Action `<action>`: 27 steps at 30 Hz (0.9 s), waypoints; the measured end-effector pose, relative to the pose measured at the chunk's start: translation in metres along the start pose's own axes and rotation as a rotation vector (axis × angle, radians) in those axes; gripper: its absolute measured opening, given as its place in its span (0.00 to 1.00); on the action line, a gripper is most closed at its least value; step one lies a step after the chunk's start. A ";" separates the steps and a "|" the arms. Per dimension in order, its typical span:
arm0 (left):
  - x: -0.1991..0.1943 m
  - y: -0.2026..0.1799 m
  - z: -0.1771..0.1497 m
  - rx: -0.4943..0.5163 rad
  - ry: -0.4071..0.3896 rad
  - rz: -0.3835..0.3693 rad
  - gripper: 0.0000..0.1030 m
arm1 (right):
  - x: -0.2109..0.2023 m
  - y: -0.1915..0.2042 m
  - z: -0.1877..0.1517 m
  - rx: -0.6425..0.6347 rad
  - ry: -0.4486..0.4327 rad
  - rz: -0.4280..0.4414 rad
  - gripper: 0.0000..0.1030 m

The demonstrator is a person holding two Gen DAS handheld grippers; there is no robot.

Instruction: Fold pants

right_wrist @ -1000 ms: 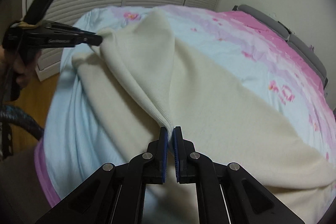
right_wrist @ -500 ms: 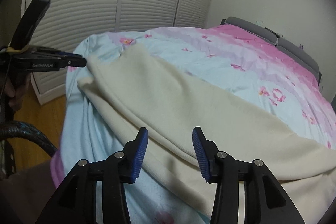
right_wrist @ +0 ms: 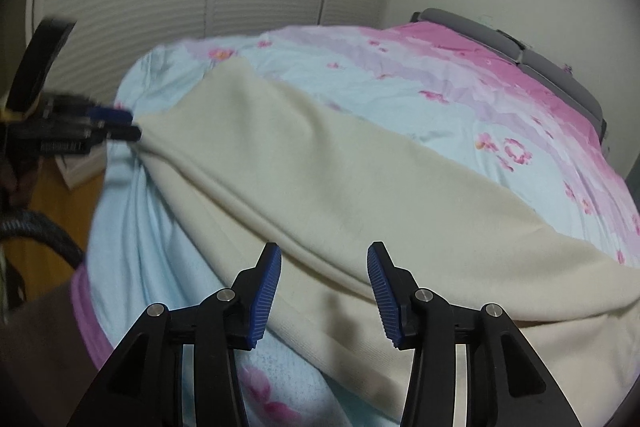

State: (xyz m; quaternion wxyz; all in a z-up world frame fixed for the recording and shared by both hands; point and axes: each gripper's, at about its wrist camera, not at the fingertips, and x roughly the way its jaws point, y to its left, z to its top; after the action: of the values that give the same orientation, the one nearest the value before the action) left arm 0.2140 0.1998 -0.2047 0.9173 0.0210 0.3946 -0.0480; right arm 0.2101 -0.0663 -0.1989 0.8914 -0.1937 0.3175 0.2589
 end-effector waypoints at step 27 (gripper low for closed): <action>0.012 0.031 -0.017 -0.103 0.060 -0.011 0.54 | 0.042 -0.009 0.007 0.066 0.088 0.015 0.09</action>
State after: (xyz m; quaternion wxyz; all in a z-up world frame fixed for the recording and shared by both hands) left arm 0.2135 0.2309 -0.2251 0.9048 -0.0268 0.4238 -0.0322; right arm 0.2464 -0.0558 -0.2204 0.8805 -0.1730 0.3662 0.2462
